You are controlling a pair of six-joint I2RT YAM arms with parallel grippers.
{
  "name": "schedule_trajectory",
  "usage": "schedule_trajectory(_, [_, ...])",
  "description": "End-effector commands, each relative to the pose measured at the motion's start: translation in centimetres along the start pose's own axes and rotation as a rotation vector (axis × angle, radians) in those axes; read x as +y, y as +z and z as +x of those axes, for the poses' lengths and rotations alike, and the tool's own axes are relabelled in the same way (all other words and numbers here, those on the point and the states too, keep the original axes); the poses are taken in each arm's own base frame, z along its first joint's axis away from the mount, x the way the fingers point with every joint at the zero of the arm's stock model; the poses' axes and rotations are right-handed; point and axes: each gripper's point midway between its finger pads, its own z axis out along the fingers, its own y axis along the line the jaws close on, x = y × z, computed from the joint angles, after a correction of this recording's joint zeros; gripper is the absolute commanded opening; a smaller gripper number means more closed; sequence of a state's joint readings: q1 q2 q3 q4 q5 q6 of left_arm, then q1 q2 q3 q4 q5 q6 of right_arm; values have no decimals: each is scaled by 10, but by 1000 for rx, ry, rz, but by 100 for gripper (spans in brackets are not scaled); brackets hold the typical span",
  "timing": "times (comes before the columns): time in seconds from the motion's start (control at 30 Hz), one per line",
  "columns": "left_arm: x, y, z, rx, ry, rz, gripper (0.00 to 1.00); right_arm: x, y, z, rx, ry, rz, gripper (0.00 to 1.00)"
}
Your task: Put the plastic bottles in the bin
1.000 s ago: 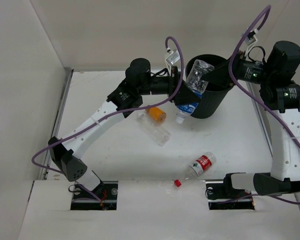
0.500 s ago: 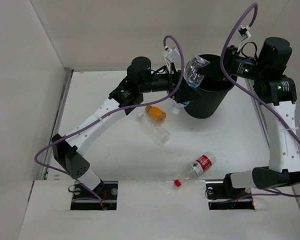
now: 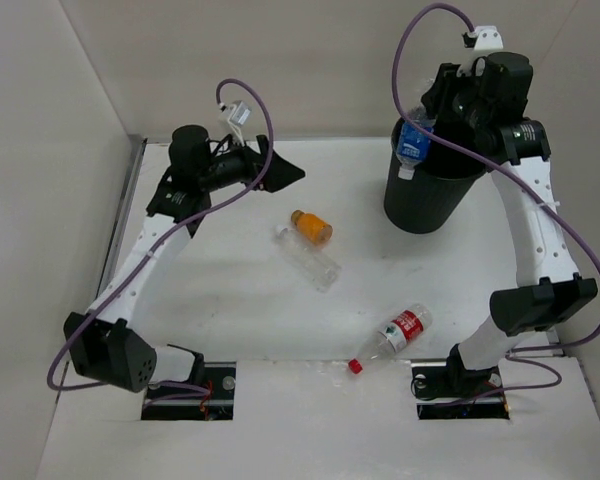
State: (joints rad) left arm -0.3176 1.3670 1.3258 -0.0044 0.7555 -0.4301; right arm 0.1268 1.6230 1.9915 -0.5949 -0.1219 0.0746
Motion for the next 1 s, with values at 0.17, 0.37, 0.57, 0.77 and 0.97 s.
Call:
schedule_trajectory(0.17, [-17, -47, -10, -97, 98, 10, 100, -12, -25, -65, -179, -81, 131, 0])
schedule_trajectory(0.37, [-6, -62, -10, -122, 92, -34, 100, 31, -46, -84, -226, -41, 2, 0])
schedule_trajectory(0.57, [1, -75, -12, -141, 87, -67, 100, 8, -47, -103, -297, -111, 135, 0])
schedule_trajectory(0.77, [4, -83, -4, -143, 79, -85, 100, -39, -41, -106, -325, -156, 327, 0])
schedule_trajectory(0.97, [9, -91, -1, -153, 118, -108, 100, -65, -16, -59, -202, -186, 397, 14])
